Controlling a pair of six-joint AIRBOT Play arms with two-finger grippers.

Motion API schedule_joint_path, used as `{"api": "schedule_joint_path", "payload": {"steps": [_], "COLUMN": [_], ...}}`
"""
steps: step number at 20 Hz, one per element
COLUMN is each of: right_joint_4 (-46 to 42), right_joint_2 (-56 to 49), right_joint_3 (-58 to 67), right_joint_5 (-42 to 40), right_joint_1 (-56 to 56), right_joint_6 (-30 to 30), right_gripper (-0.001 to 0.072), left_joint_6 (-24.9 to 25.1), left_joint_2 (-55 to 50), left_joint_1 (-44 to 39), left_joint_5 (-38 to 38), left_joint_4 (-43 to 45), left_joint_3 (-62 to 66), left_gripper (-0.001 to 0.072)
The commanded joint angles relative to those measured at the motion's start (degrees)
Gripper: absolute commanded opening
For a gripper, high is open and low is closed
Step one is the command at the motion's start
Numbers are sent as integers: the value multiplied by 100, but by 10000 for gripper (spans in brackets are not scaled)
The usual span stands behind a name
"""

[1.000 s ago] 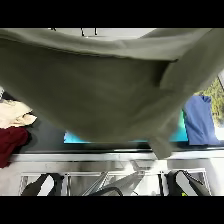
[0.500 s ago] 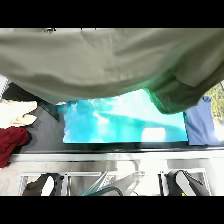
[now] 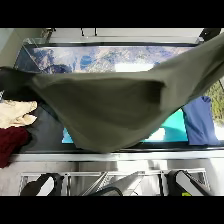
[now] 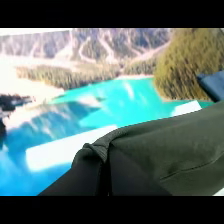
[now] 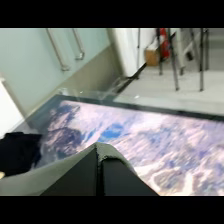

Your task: Fold the shirts.

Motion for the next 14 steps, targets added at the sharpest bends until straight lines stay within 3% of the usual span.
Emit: {"api": "schedule_joint_path", "payload": {"steps": [1, 3, 5, 9, 12, 14], "right_joint_4": [144, 125, 122, 254, 214, -105], "right_joint_2": [-1449, -2570, -3560, -4778, -4835, -4791], "right_joint_3": [-697, -654, -404, 490, 848, 848], "right_joint_5": [-820, -1709, -2603, -2608, -2559, -2245], "right_joint_1": [1198, 2033, 2402, 2393, 2264, 2065], "right_joint_6": [-1049, -1663, -1720, -1495, -1434, -1038], "right_gripper": [22, 22, 22, 22, 22, 22], "left_joint_6": [345, 321, 118, -256, -164, -164], "left_joint_2": [-2159, -3467, -4564, -5643, -5602, -5591], "left_joint_1": [-411, -634, -726, -728, -636, -562], "left_joint_5": [374, 518, 520, 566, 761, 570], "left_joint_4": [7, 17, 26, 24, 28, 28], "left_joint_3": [568, 1438, 2341, 3139, 2900, 2824], "left_gripper": [13, 13, 13, 12, 12, 12]}}
